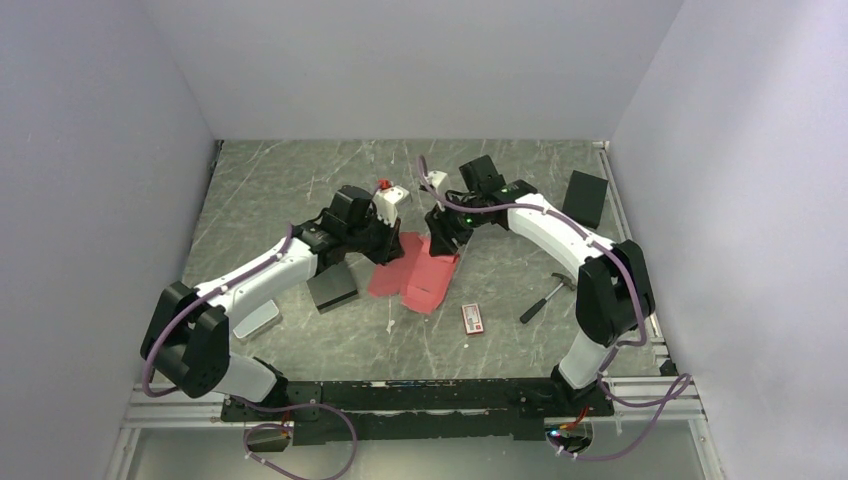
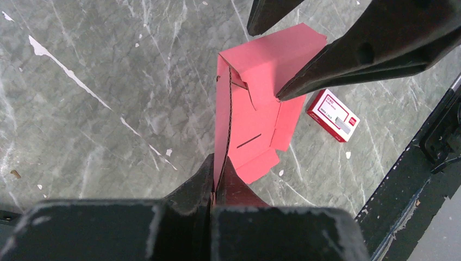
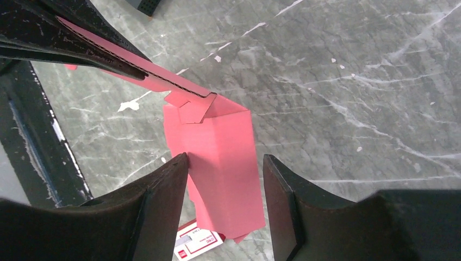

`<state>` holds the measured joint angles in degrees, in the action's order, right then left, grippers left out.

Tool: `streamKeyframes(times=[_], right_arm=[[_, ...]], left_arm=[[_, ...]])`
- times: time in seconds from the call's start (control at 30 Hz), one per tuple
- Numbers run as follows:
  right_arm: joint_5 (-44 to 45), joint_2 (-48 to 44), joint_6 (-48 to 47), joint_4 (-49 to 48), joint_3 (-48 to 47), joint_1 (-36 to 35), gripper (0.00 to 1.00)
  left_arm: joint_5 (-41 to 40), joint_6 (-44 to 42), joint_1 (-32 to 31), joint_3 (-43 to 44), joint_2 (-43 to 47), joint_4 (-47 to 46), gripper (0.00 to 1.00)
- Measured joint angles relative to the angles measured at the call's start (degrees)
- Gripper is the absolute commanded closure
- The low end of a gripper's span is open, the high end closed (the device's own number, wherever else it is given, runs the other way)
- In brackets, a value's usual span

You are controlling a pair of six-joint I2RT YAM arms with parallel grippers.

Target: Fold the paper box

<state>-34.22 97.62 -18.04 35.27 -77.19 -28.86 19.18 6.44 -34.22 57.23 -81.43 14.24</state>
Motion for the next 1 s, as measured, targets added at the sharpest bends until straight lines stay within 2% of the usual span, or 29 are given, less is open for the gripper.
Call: streamKeyframes(times=[0.3,0.37,0.47,0.63,0.7,0.83,1.0], right_arm=[[6.71,-1.57,-1.81,-2.34,2.67,-3.34,0.44],[7.98,-1.88,-2.21,-2.71,3.10,-3.96,0.46],[10.01,-2.27,-2.56,-3.76,3.87,-4.57,0.55],[11.85,-2.71,-3.13,-5.01,4.72,-4.74,0.61],[12.20,-2.78,-3.28,-5.38,4.76,-4.83,0.59],[12.63,-2.82,-3.21,-5.51,4.85,-4.94,0.48],[12.66,-2.93,-3.13,-5.38,4.94,-4.87,0.44]], left_arm=[[0.57,0.81,0.00,0.00,-0.07,0.02,1.00],[0.90,0.98,0.00,0.00,-0.07,0.00,1.00],[1.29,1.42,0.02,0.00,-0.09,0.00,1.00],[1.86,1.86,0.00,0.00,-0.20,-0.20,1.00],[1.95,1.99,0.00,0.00,-0.20,-0.20,1.00],[1.95,2.45,0.02,0.00,-0.24,-0.24,1.00],[1.88,3.74,0.00,0.00,-0.63,-0.35,1.00]])
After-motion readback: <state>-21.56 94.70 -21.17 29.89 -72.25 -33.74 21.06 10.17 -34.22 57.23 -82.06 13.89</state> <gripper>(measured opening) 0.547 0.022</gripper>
